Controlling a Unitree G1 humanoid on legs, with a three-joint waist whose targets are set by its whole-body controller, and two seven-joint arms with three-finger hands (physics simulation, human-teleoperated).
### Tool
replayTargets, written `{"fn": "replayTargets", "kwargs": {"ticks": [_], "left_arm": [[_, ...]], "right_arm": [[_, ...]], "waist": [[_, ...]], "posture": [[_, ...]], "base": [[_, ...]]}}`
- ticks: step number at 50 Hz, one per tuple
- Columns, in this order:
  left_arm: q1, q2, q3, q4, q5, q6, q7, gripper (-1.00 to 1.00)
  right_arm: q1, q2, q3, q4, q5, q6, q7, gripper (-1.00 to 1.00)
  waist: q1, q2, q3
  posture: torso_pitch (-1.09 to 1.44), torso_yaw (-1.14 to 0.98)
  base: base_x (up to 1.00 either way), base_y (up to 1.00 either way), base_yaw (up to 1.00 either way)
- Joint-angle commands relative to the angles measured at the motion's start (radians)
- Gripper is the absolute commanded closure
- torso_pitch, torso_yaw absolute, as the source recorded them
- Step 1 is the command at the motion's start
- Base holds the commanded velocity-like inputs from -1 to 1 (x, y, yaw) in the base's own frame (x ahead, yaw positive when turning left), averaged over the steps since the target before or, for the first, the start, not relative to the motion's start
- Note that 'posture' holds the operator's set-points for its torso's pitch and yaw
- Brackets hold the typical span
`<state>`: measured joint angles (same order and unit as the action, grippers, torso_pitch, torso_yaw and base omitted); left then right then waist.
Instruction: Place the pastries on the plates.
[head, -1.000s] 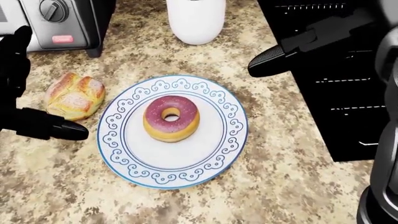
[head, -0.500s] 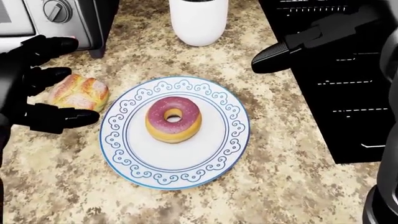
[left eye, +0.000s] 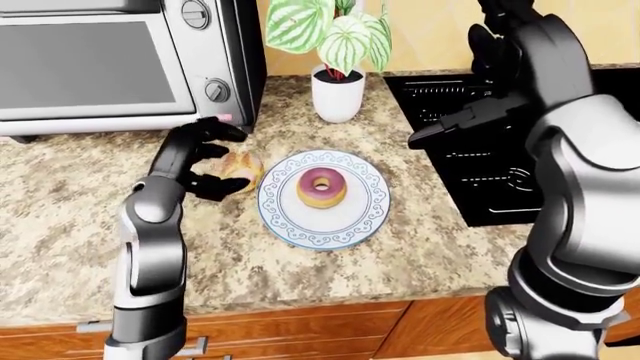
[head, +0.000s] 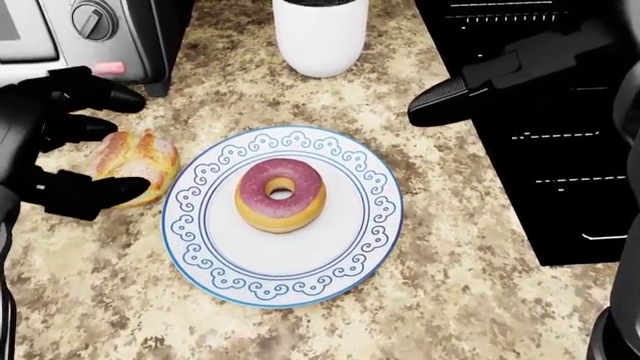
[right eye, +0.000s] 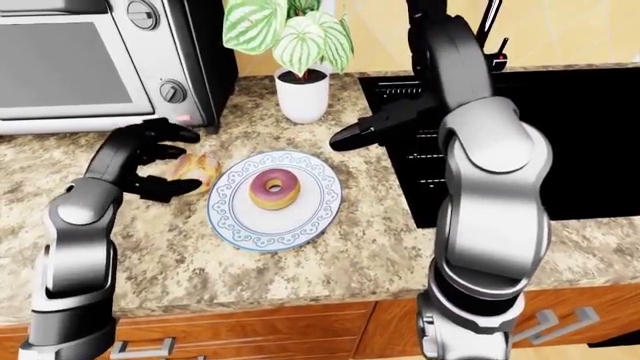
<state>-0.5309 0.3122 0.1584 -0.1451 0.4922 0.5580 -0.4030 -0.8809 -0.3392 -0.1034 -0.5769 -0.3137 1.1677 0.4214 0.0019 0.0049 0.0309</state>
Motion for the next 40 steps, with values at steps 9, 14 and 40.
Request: {"fn": "replayTargets", "kwargs": {"ticks": [9, 14, 40], "left_arm": [[-0.011, 0.007, -0.013, 0.007, 0.064, -0.051, -0.018, 0.4], [-0.021, 0.006, -0.013, 0.012, 0.088, -0.06, -0.031, 0.51], [-0.049, 0.051, 0.054, -0.215, 0.087, 0.086, -0.061, 1.0]], "right_arm": [[-0.042, -0.014, -0.011, -0.012, -0.002, -0.025, -0.008, -1.0], [-0.055, -0.023, -0.01, -0.021, -0.001, -0.008, -0.003, -1.0], [-0.04, -0.019, -0.045, -0.037, 0.059, -0.026, -0.105, -1.0]], "waist": [[-0.001, -0.001, -0.023], [0.0, 0.0, -0.022], [-0.001, -0.004, -0.012]], "posture": [[0.0, 0.0], [0.0, 0.0], [0.0, 0.0]], "base": [[0.0, 0.0, 0.0], [0.0, 0.0, 0.0], [0.0, 0.0, 0.0]]}}
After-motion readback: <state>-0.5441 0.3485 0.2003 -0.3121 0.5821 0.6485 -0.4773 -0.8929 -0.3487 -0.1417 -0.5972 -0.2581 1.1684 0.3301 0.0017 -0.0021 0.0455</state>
